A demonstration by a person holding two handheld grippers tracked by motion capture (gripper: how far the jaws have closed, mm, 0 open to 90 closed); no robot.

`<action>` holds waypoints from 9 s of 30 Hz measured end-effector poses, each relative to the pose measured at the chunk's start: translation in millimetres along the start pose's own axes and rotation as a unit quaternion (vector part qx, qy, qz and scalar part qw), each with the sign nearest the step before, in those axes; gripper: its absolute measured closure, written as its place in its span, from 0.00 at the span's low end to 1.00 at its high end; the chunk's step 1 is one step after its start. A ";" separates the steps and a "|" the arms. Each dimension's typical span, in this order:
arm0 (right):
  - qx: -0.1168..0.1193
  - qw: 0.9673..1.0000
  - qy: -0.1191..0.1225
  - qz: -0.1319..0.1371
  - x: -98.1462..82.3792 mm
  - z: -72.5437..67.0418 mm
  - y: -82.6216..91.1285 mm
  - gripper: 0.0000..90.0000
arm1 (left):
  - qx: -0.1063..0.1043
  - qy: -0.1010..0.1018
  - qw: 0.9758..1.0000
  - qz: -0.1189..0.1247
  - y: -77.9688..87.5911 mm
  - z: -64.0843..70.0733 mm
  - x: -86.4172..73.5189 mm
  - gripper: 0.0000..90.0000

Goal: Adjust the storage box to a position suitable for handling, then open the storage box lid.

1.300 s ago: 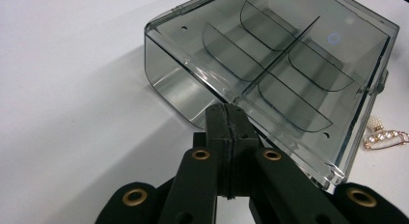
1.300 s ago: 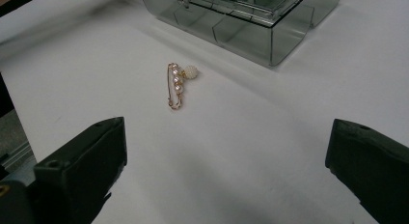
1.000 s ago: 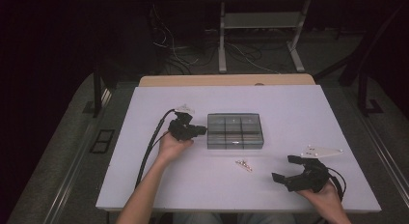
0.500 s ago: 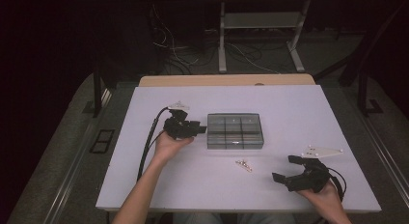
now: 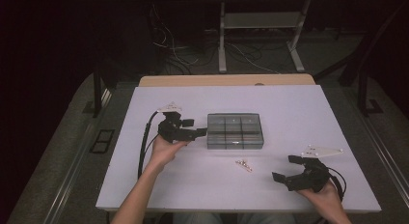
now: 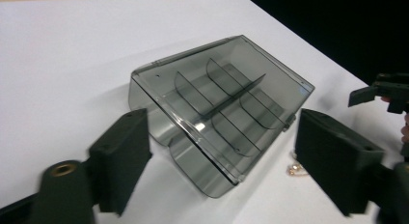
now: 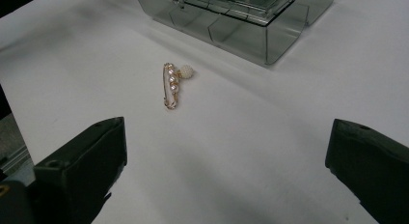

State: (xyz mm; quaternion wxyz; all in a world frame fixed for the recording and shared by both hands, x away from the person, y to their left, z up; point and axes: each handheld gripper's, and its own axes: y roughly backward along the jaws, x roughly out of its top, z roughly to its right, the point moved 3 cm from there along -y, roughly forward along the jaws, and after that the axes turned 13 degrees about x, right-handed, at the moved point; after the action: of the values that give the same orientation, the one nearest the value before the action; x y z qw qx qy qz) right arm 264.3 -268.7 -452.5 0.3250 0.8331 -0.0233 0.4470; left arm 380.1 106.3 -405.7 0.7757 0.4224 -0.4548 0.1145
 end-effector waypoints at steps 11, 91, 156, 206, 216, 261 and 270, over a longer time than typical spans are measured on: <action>0.001 1.000 0.000 0.000 0.0 -0.3 -0.1 0.01 | -0.006 -0.022 1.000 0.003 2.9 17.5 -10.6 0.00; 0.006 1.000 0.003 -0.008 -1.3 -1.9 -1.5 0.01 | 0.075 -0.139 0.985 -0.066 -16.2 36.2 -39.3 0.98; 0.014 0.999 0.030 -0.015 84.9 16.0 -3.4 0.01 | 0.006 -0.096 0.995 -0.002 -20.7 30.8 28.4 0.99; 0.039 0.997 0.051 0.035 165.1 73.8 -34.5 0.53 | 0.009 -0.058 0.998 0.024 -38.2 10.4 52.0 0.99; 0.029 0.997 0.060 0.040 171.1 77.5 -34.9 0.70 | 0.006 -0.042 0.999 0.029 -39.0 6.0 51.4 0.93; 0.031 0.997 0.034 0.058 194.0 102.3 -41.4 0.81 | 0.001 -0.039 0.995 0.093 -53.1 -28.8 91.5 0.77; 0.039 0.996 0.017 0.074 193.2 109.6 -43.2 0.81 | 0.014 -0.049 0.993 0.107 -55.1 -28.5 92.3 0.82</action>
State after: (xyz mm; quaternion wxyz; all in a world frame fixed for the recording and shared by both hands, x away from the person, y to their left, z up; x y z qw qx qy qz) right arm 474.3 -247.7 -370.8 0.2591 0.8332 -0.0615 0.4846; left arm 480.1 74.9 -368.6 0.7299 0.3868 -0.5333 0.1823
